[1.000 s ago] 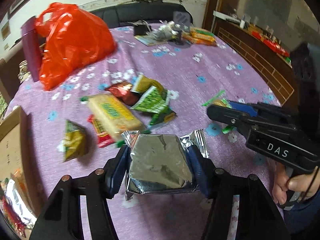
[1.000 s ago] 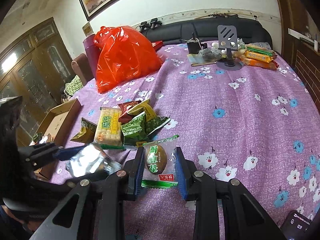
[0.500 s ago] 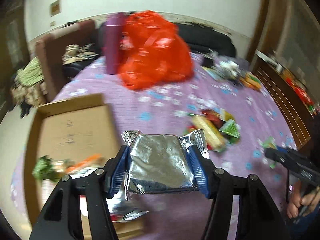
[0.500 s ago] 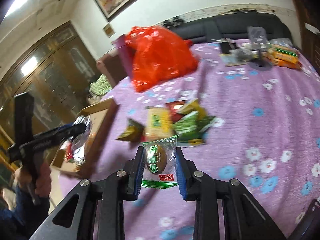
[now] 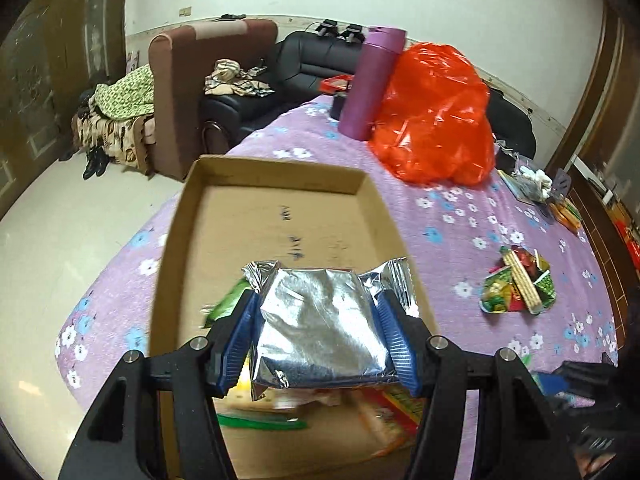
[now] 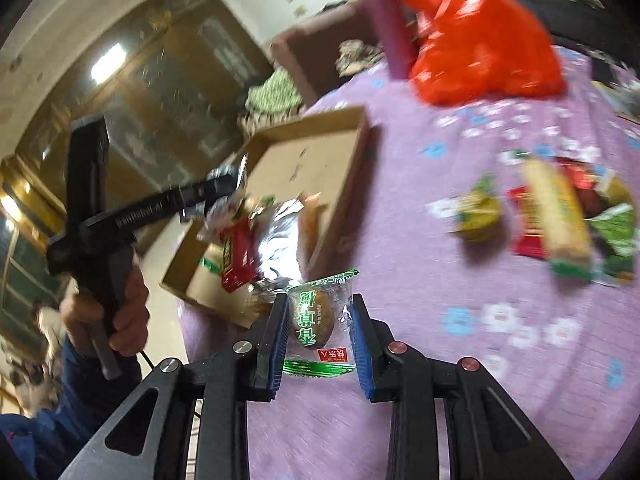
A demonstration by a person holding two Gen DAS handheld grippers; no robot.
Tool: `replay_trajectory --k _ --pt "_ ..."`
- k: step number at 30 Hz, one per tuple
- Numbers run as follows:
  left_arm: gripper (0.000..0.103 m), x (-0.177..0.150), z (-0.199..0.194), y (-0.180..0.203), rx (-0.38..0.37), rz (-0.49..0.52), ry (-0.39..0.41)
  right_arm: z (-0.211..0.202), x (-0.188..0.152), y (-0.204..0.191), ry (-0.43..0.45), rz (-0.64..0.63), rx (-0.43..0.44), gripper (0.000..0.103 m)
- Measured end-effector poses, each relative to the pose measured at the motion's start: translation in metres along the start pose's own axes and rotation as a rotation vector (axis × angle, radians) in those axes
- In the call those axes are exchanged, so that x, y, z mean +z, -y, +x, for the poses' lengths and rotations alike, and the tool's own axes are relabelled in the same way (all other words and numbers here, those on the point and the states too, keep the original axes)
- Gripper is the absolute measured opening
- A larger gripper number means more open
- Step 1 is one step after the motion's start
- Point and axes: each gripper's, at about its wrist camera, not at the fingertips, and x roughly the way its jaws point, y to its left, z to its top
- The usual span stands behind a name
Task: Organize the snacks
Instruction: 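Carry the foil pouch and cake packet over the cardboard tray, then open both grippers to drop the pouch and cake packet into the tray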
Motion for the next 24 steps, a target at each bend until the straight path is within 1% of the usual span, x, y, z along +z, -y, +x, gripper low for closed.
replay_trajectory --k 4,8,16,19,21,22,24 --pt "0.061 0.000 0.002 -0.019 0.006 -0.015 0.000 0.031 0.005 -0.026 -0.046 -0.058 -0.005 0.032" --pt "0.061 0.005 0.007 -0.028 0.007 -0.013 -0.003 0.049 0.015 -0.045 -0.048 -0.118 -0.046 0.032" --pt "0.061 0.016 0.018 -0.036 0.007 -0.010 -0.007 0.091 0.047 -0.050 -0.033 -0.112 -0.052 0.033" --pt "0.062 0.018 0.020 -0.033 0.011 -0.004 -0.001 0.094 0.055 -0.051 -0.008 -0.116 -0.034 0.034" --pt "0.063 0.019 0.022 -0.032 0.010 -0.007 -0.006 0.091 0.057 -0.050 0.009 -0.121 -0.060 0.034" --pt "0.064 0.019 0.022 -0.032 0.010 -0.008 -0.007 0.089 0.057 -0.051 0.014 -0.124 -0.065 0.036" --pt "0.065 0.020 0.023 -0.031 0.006 -0.013 -0.010 0.082 0.055 -0.050 0.025 -0.127 -0.061 0.052"
